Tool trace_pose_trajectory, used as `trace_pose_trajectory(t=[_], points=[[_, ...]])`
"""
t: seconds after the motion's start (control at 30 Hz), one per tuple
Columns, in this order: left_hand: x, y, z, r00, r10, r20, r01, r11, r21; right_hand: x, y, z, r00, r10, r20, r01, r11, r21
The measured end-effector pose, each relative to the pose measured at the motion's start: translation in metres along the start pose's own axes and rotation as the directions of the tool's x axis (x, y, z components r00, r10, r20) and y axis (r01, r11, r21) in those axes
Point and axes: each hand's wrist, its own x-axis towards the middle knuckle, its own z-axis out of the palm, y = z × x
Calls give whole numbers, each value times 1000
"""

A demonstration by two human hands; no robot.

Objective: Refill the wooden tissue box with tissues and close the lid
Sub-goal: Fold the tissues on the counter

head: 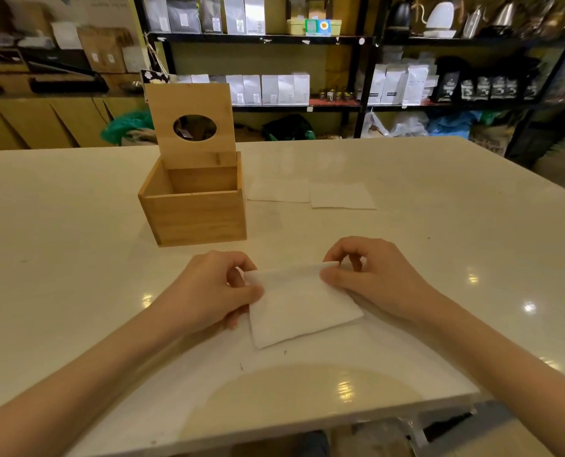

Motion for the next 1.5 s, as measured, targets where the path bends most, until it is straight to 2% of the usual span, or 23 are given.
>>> trace_pose_trajectory(t=[0.1,0.23,0.33,0.47,0.53,0.63,0.73,0.8,0.87,0.97,1.07,1.2,1.4,1.5], points=[[2,-1,2,999,35,0,-35,991,126,0,5,5,994,-107,-7,103,974,-203],[1,2,-1,998,67,-6,-63,965,255,-1,11,5,974,-222,-39,205,945,-256],[-1,7,0,988,152,-1,-137,897,419,-2,15,6,947,-321,9,290,844,-451],[7,13,1,985,163,50,-164,823,544,-4,21,4,928,-369,47,325,742,-587],[16,19,0,983,160,89,-182,798,574,0,22,-2,932,-352,81,330,739,-587],[38,36,-3,980,146,138,-199,784,588,19,23,-23,950,-278,142,312,825,-471],[72,56,0,966,236,105,-255,809,529,47,32,-50,978,-204,47,208,918,-338],[101,65,9,949,313,49,-296,823,484,68,43,-63,985,-167,-49,145,941,-305],[129,68,22,925,379,-20,-322,811,489,86,56,-68,983,-142,-113,100,943,-318],[161,55,40,905,420,-69,-317,773,550,99,77,-69,988,-109,-107,66,936,-346],[175,36,51,899,433,-62,-330,764,554,100,91,-69,991,-116,-66,87,938,-336],[179,25,61,881,461,-102,-360,796,487,103,104,-66,983,-182,-24,153,885,-440],[180,23,63,849,521,-89,-409,754,514,102,113,-63,975,-208,-83,134,838,-529],[179,24,63,844,530,-86,-415,745,523,102,113,-60,971,-218,-101,138,849,-511]])
